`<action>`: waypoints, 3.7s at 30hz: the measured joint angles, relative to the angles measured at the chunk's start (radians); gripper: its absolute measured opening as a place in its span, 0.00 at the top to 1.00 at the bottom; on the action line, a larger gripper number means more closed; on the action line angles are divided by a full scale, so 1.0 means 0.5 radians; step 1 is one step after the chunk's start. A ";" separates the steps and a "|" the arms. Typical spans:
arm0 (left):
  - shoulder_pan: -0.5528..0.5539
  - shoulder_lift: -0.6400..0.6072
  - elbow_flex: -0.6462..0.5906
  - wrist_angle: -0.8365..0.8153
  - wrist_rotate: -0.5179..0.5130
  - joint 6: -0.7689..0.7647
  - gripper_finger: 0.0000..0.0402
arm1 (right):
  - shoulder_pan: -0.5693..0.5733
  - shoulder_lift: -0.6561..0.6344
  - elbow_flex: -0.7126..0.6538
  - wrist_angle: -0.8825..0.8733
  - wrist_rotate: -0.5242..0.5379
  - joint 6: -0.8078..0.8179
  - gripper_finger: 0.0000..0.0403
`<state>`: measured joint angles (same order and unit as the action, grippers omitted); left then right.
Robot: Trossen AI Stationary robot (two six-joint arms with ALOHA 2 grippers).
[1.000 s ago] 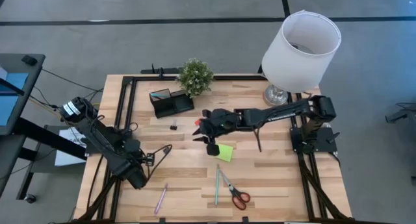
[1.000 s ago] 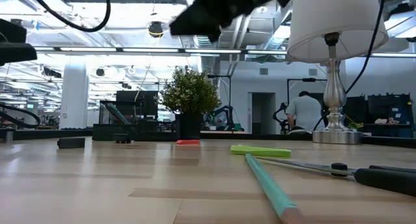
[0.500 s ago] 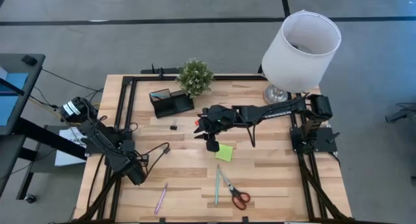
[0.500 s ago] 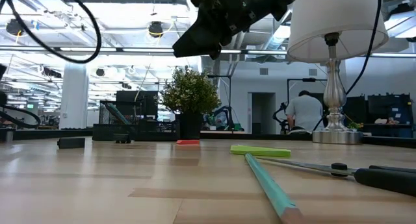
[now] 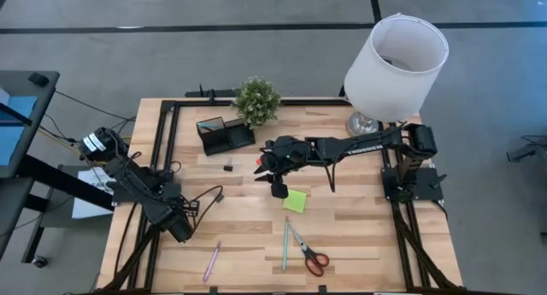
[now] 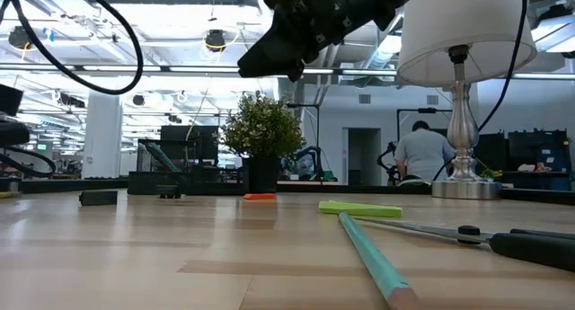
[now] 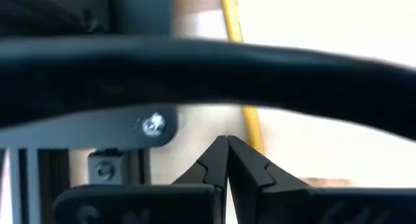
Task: Pick and place office supplies into organizer
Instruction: Put the yellow pencil into the black organizer
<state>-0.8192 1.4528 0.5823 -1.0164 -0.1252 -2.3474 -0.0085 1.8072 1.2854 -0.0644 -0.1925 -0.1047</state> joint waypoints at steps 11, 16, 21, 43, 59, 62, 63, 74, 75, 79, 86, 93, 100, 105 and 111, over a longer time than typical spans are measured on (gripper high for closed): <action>0.063 0.002 -0.002 0.036 -0.856 0.046 1.00 | -0.028 -0.002 0.000 0.103 0.001 0.004 0.75; 0.077 0.002 -0.002 -0.049 -1.091 0.105 1.00 | -0.028 -0.002 0.000 0.102 0.005 0.010 0.75; 0.090 0.002 -0.001 0.004 -1.487 0.180 1.00 | -0.023 -0.002 0.000 0.105 0.005 0.067 0.75; 0.600 0.002 -0.192 0.404 -1.202 0.627 0.68 | 0.109 -0.002 0.000 0.101 0.013 0.103 0.75; 1.017 -0.002 -0.186 0.726 -0.977 1.205 0.67 | 0.108 -0.002 0.000 0.089 0.013 0.105 0.75; 1.018 -0.003 -0.186 0.725 -0.958 1.325 0.68 | 0.108 -0.002 0.000 0.070 0.013 0.105 0.75; 1.018 -0.003 -0.186 0.724 -0.954 1.385 0.68 | 0.108 -0.002 0.000 0.064 0.013 0.105 0.75; 1.019 -0.002 -0.188 0.765 -0.953 2.098 0.77 | 0.108 -0.002 0.000 0.023 0.013 0.105 0.75; 1.019 -0.002 -0.188 0.770 -0.949 2.106 0.79 | 0.108 -0.002 0.000 0.024 0.013 0.105 0.75; 1.019 -0.002 -0.188 0.786 -0.908 1.958 0.89 | 0.108 -0.002 0.000 0.024 0.013 0.106 0.75; 1.012 -0.001 -0.192 0.900 -0.910 2.024 0.96 | 0.108 -0.002 0.000 0.024 0.016 0.106 0.75; 1.012 0.000 -0.194 0.948 -0.927 2.046 0.98 | 0.108 -0.002 0.000 0.024 0.021 0.108 0.75; 1.012 -0.011 -0.139 0.961 -0.940 2.085 0.99 | 0.108 -0.002 0.000 0.089 0.021 0.179 0.75; 1.011 -0.091 -0.072 0.974 -1.025 2.228 0.99 | 0.104 -0.002 0.000 0.218 0.021 0.436 0.75; 1.010 -0.245 -0.055 0.951 -1.192 2.362 0.99 | 0.155 0.077 -0.007 0.222 0.023 0.611 0.75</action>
<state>-0.3141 1.3305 0.5549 -0.5411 -0.7212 -1.1665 0.0692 1.8456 1.2820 0.0466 -0.1807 0.2005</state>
